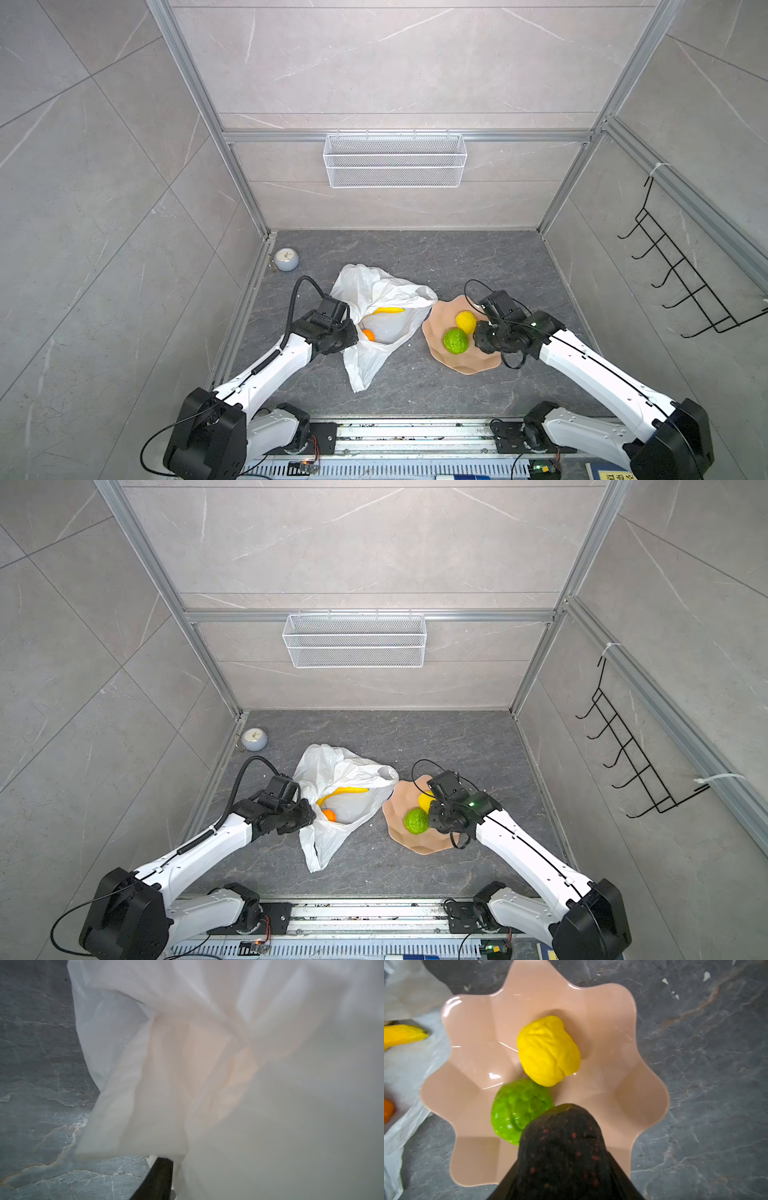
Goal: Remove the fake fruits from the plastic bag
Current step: 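Carry the avocado with the right gripper over the pink bowl, then lower the avocado beside the lime and open the right gripper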
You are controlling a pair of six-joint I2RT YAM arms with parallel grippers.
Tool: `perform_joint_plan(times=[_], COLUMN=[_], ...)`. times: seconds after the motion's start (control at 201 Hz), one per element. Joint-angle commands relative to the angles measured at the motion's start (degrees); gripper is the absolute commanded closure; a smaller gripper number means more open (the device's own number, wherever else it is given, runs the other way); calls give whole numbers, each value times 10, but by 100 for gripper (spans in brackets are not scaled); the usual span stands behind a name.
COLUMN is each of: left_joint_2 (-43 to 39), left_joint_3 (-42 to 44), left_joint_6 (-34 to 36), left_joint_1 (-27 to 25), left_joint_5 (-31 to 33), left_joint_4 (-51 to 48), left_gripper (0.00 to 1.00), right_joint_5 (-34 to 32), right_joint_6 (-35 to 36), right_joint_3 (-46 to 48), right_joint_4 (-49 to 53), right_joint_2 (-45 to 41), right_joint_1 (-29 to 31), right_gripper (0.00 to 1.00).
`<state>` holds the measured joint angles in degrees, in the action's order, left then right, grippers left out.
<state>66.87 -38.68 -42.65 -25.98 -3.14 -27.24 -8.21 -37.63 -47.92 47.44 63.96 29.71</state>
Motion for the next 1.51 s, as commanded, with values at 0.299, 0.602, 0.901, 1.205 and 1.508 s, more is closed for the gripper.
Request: perform_joint_plan(times=[0.299,0.602,0.901,1.205,1.508], left_joint_2=[-5,-12,-13,-26,-30], left_joint_3=[-8,-2,1,-1,-27], left_joint_6=[7,8,11,18,23], left_joint_1=[2,2,2,2,2], left_joint_5=[1,-4,-7,-11,-3], left_joint_4=[-3,1,4,1,-21], left_gripper=[66,67,66,65,58], right_joint_5=[5,6,6,-32,-58], right_joint_6=[-87,-95,-90,-41,35], right_joint_3=[34,32,31,-54,-182], right_joint_4=[-65,-93,-85,-86,-191], right_joint_2=[79,114,96,18,216], right_joint_1=[-12,-13,-13,131,300], right_gripper=[52,36,34,36,38])
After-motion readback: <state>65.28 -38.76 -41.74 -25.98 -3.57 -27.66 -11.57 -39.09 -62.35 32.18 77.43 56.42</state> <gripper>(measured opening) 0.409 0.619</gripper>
